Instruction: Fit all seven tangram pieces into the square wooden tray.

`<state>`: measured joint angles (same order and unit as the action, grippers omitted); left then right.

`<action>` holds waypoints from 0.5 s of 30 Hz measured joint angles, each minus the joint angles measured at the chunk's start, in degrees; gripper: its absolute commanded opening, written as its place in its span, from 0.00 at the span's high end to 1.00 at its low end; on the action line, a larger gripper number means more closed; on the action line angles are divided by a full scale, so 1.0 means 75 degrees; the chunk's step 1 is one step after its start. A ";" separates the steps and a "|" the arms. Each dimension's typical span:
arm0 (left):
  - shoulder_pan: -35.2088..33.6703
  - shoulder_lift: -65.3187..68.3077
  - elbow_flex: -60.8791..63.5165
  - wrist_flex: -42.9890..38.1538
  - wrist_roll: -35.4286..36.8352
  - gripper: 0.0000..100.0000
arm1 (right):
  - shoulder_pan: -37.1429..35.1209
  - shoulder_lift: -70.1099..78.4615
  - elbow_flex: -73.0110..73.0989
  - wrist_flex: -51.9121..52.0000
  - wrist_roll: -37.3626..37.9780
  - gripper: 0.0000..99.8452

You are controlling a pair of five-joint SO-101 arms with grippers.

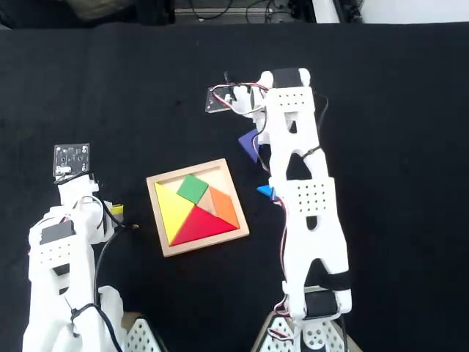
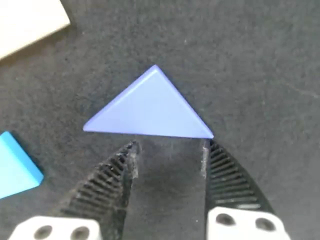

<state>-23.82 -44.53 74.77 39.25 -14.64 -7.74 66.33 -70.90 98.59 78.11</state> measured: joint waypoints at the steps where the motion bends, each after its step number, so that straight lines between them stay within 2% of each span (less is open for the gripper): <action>1: 0.0000 0.0000 0.0000 0.0000 0.0000 0.72 | 0.0000 0.0000 0.0012 0.0000 0.0000 0.80; 10: 0.0000 0.0000 0.0000 0.0000 0.0000 0.72 | 0.0117 -0.0012 0.0492 0.0094 0.0000 0.81; 15: 0.0000 0.0000 0.0000 0.0000 0.0000 0.72 | 0.0152 -0.0176 0.0938 0.0094 0.0000 0.99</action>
<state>-23.82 -44.53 74.77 39.25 -14.64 -6.59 65.01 -63.87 99.30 78.11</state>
